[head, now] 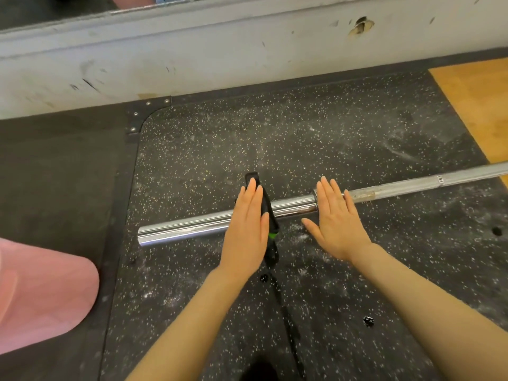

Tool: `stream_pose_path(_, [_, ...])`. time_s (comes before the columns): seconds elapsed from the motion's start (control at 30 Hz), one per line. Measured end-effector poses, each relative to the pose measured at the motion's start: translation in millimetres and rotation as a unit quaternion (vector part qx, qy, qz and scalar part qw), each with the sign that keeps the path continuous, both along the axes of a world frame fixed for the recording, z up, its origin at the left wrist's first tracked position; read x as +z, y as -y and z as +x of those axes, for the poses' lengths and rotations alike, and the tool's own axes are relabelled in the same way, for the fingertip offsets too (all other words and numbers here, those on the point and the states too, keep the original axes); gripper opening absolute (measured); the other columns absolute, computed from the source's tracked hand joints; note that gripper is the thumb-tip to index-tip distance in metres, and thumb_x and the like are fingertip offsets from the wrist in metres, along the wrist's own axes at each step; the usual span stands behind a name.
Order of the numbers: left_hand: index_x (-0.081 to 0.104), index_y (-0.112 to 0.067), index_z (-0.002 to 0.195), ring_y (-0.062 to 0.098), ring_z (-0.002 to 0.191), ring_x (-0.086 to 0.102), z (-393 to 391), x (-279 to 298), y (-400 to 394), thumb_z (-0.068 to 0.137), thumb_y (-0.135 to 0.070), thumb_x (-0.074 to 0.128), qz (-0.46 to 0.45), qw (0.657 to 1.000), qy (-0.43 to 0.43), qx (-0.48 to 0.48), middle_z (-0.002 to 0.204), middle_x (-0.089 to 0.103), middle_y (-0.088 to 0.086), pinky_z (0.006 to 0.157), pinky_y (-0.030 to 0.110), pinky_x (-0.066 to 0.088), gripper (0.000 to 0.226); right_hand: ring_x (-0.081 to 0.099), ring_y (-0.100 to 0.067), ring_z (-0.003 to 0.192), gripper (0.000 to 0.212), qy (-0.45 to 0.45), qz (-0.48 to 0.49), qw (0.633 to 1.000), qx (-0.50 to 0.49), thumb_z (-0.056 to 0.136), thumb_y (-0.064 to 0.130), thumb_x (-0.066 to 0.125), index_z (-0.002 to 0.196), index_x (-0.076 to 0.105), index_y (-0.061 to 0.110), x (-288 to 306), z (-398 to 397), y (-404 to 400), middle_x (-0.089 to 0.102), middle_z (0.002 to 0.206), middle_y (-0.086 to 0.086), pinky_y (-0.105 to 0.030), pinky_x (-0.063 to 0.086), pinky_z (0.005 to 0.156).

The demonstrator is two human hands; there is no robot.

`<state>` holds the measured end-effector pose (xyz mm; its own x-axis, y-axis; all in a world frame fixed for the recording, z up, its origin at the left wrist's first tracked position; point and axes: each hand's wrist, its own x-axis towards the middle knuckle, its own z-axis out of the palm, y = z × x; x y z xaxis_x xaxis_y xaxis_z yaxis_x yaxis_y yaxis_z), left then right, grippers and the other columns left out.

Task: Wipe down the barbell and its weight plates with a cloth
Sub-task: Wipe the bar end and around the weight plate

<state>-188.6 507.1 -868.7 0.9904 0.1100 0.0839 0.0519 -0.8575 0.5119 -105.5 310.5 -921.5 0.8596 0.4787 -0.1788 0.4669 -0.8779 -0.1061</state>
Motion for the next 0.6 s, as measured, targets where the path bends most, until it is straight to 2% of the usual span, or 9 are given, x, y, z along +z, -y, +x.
stream_pose_path(0.1, [0.024,-0.01,0.152,0.012,0.148,0.006,31.1,1.6,-12.2,0.105,-0.024,0.029,-0.011,1.0,-0.019,0.01,0.161,0.013,-0.003,0.116,0.016,0.0,0.05,-0.019,-0.024,0.147,0.087,-0.006,0.002,1.0,-0.01,0.089,0.065,-0.002,0.153,-0.008,0.006,3.4,8.9,-4.8,-0.014,0.162,-0.008,-0.046,-0.005,0.121])
stream_pose_path(0.17, [0.027,-0.01,0.151,0.016,0.149,0.01,49.6,3.6,-19.7,0.105,-0.022,0.03,-0.029,0.999,-0.036,0.024,0.161,0.018,0.001,0.116,0.021,0.007,0.047,-0.019,-0.024,0.147,0.087,-0.01,0.0,1.0,-0.02,0.089,0.065,-0.002,0.153,-0.008,0.007,5.5,18.6,-12.1,-0.012,0.162,-0.007,-0.047,-0.004,0.121])
stream_pose_path(0.3, [0.028,-0.007,0.15,0.02,0.149,0.01,67.0,5.7,-27.5,0.106,-0.023,0.029,-0.033,0.997,-0.038,0.057,0.16,0.02,0.005,0.118,0.026,0.009,0.047,-0.018,-0.024,0.148,0.087,-0.022,0.0,0.999,-0.024,0.089,0.065,-0.001,0.153,-0.007,0.006,6.3,37.9,-22.6,-0.01,0.163,-0.007,-0.048,-0.005,0.12])
stream_pose_path(0.4, [0.019,-0.007,0.152,0.019,0.149,0.004,47.7,-2.3,-18.2,0.103,-0.034,0.018,-0.008,0.999,-0.007,0.049,0.162,0.011,0.004,0.121,0.031,0.007,0.056,-0.017,-0.025,0.148,0.089,-0.025,-0.006,0.999,-0.021,0.088,0.065,-0.002,0.153,-0.006,0.006,5.9,46.0,-25.5,-0.009,0.163,-0.007,-0.048,-0.007,0.12])
stream_pose_path(0.47, [0.007,-0.01,0.154,0.017,0.15,-0.004,23.6,-13.7,-8.6,0.101,-0.04,0.017,0.006,0.999,0.005,0.043,0.162,-0.003,-0.001,0.12,0.027,0.002,0.061,-0.019,-0.025,0.148,0.089,-0.03,-0.013,0.999,-0.016,0.088,0.066,-0.002,0.153,-0.008,0.006,6.3,50.2,-26.8,-0.01,0.163,-0.007,-0.048,-0.007,0.119])
stream_pose_path(0.53, [-0.001,-0.012,0.153,0.018,0.15,-0.007,3.3,-27.4,-1.3,0.101,-0.032,0.033,0.025,0.999,0.004,0.042,0.161,-0.012,-0.001,0.119,0.024,0.0,0.065,-0.019,-0.025,0.147,0.089,-0.033,-0.019,0.999,-0.009,0.088,0.066,-0.003,0.153,-0.009,0.006,7.1,54.1,-27.4,-0.011,0.163,-0.007,-0.048,-0.008,0.119])
stream_pose_path(0.6, [-0.003,-0.01,0.151,0.02,0.15,-0.008,-3.8,-37.2,3.4,0.098,-0.023,0.048,0.031,0.998,-0.001,0.053,0.161,-0.013,0.001,0.117,0.021,-0.002,0.075,-0.019,-0.024,0.147,0.089,-0.036,-0.024,0.999,-0.007,0.088,0.067,-0.003,0.153,-0.009,0.006,8.1,55.7,-27.6,-0.01,0.163,-0.007,-0.047,-0.009,0.118])
